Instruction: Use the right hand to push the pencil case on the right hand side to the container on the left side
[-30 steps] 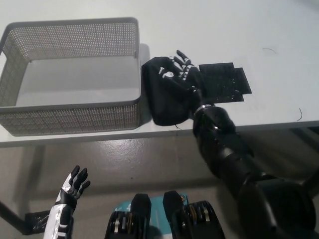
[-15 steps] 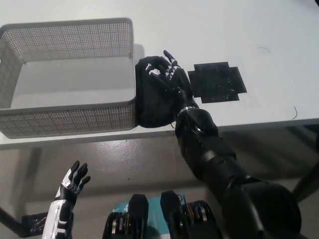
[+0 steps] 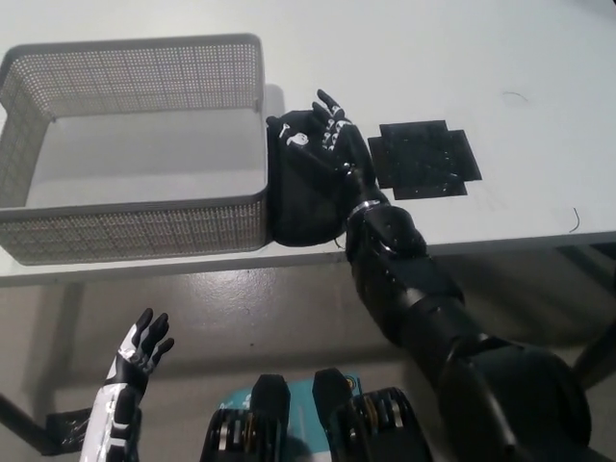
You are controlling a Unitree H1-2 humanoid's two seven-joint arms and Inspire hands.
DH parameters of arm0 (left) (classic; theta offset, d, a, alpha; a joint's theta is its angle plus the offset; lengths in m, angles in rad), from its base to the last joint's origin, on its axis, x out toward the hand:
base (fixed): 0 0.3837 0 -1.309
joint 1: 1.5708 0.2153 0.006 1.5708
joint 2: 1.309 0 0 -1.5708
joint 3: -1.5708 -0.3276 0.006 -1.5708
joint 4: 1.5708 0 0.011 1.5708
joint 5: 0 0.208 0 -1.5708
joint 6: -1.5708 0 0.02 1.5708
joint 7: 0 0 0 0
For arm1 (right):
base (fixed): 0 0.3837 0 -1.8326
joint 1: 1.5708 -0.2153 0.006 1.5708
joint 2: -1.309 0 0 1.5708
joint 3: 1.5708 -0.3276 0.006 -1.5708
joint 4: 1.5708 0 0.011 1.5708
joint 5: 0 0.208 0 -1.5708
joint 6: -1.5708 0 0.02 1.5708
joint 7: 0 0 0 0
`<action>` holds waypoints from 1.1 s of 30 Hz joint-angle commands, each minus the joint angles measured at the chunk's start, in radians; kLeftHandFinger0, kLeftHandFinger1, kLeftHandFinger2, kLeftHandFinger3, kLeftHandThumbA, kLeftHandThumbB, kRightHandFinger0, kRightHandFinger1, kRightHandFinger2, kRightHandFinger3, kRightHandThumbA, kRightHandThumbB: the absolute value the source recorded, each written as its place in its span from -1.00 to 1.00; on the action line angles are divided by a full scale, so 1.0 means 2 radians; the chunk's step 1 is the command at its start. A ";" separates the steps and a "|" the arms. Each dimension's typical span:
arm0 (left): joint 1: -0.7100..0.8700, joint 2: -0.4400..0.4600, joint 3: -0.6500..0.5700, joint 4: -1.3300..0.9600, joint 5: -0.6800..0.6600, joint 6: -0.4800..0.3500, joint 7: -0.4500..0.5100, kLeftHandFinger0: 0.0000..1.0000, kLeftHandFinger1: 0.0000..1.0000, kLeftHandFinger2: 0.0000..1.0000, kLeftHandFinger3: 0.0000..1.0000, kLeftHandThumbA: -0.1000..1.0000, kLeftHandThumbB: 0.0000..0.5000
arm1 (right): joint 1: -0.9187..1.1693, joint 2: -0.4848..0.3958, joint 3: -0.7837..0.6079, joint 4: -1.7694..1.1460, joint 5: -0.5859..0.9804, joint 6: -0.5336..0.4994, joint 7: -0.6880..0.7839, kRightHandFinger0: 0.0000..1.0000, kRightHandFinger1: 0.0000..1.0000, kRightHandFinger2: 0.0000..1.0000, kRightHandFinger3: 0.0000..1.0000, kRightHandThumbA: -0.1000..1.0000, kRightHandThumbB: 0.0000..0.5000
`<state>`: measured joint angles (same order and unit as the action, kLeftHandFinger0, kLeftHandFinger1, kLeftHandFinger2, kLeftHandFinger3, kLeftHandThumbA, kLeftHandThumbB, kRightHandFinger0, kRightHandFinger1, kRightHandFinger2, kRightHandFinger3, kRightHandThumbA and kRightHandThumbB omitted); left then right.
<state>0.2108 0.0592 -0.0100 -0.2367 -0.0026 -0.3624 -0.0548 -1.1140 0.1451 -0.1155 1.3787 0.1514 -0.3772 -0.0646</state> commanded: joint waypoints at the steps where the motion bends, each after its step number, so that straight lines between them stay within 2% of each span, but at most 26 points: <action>1: 0.002 0.002 0.000 -0.015 -0.006 0.000 -0.002 1.00 1.00 1.00 1.00 1.00 -0.52 | -0.035 -0.032 0.039 -0.028 -0.052 -0.029 -0.024 1.00 1.00 1.00 1.00 1.00 0.00; 5: -0.002 0.000 -0.002 -0.010 -0.002 -0.004 -0.002 1.00 1.00 1.00 1.00 1.00 -0.61 | -0.036 -0.061 0.092 -0.044 -0.102 -0.013 -0.054 1.00 1.00 1.00 1.00 1.00 0.32; 6: -0.002 0.000 -0.003 -0.011 -0.002 -0.003 -0.002 1.00 1.00 1.00 1.00 1.00 -0.59 | -0.035 -0.067 0.100 -0.051 -0.107 -0.015 -0.058 1.00 1.00 1.00 1.00 1.00 0.27; 8: -0.001 0.000 -0.003 -0.013 -0.002 0.001 -0.002 1.00 1.00 1.00 1.00 1.00 -0.53 | -0.034 -0.073 0.103 -0.058 -0.101 -0.014 -0.053 1.00 1.00 1.00 1.00 1.00 0.36; 11: -0.003 -0.001 -0.004 -0.010 -0.005 0.002 -0.003 1.00 1.00 1.00 1.00 1.00 -0.54 | -0.030 -0.082 0.100 -0.071 -0.095 -0.019 -0.047 1.00 1.00 1.00 1.00 1.00 0.36; 14: -0.001 0.001 -0.005 -0.011 -0.005 0.002 -0.004 1.00 1.00 1.00 1.00 1.00 -0.52 | -0.022 -0.089 0.105 -0.090 -0.106 -0.019 -0.054 1.00 1.00 1.00 1.00 1.00 0.68; 19: -0.002 0.002 -0.003 -0.013 -0.001 0.003 -0.002 1.00 1.00 1.00 1.00 1.00 -0.52 | 0.017 -0.097 0.092 -0.178 -0.099 -0.018 -0.049 1.00 1.00 1.00 1.00 1.00 0.37; 20: -0.003 0.002 -0.002 -0.013 -0.001 0.003 -0.002 1.00 1.00 1.00 1.00 1.00 -0.54 | 0.035 -0.097 0.085 -0.219 -0.088 -0.008 -0.041 1.00 1.00 1.00 1.00 1.00 0.47; 21: -0.004 0.002 -0.002 -0.014 -0.002 0.005 -0.002 1.00 1.00 1.00 1.00 1.00 -0.54 | 0.063 -0.099 0.080 -0.283 -0.080 0.009 -0.031 1.00 1.00 1.00 1.00 1.00 0.47; 24: -0.005 0.002 -0.001 -0.014 -0.004 0.007 -0.002 1.00 1.00 1.00 1.00 1.00 -0.54 | 0.127 -0.103 0.076 -0.416 -0.064 0.046 -0.013 1.00 1.00 1.00 1.00 1.00 0.33; 25: -0.006 0.004 0.001 -0.015 -0.003 0.009 -0.002 1.00 1.00 1.00 1.00 1.00 -0.54 | 0.158 -0.104 0.077 -0.472 -0.052 0.055 -0.003 1.00 1.00 1.00 1.00 1.00 0.17; 29: -0.011 0.009 0.007 -0.008 -0.003 0.003 0.000 1.00 1.00 1.00 1.00 1.00 -0.64 | 0.246 -0.115 0.081 -0.602 -0.030 0.070 0.013 1.00 1.00 1.00 1.00 1.00 -0.09; 31: -0.020 0.012 0.014 0.003 -0.011 -0.001 0.001 1.00 1.00 1.00 1.00 1.00 -0.60 | 0.294 -0.121 0.081 -0.659 -0.025 0.076 0.015 1.00 1.00 1.00 1.00 1.00 0.01; 32: -0.023 0.013 0.016 0.006 -0.015 -0.001 0.001 1.00 1.00 1.00 1.00 1.00 -0.65 | 0.308 -0.122 0.081 -0.676 -0.027 0.079 0.013 1.00 1.00 1.00 1.00 1.00 0.23; 33: -0.027 0.013 0.018 0.008 -0.017 -0.001 0.002 1.00 1.00 1.00 1.00 1.00 -0.61 | 0.325 -0.123 0.079 -0.694 -0.028 0.083 0.011 1.00 1.00 1.00 1.00 1.00 0.11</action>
<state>0.1984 0.0589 -0.0029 -0.2273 -0.0022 -0.3444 -0.0546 -0.7046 -0.0383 0.0759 0.6117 -0.0141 -0.3290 -0.1235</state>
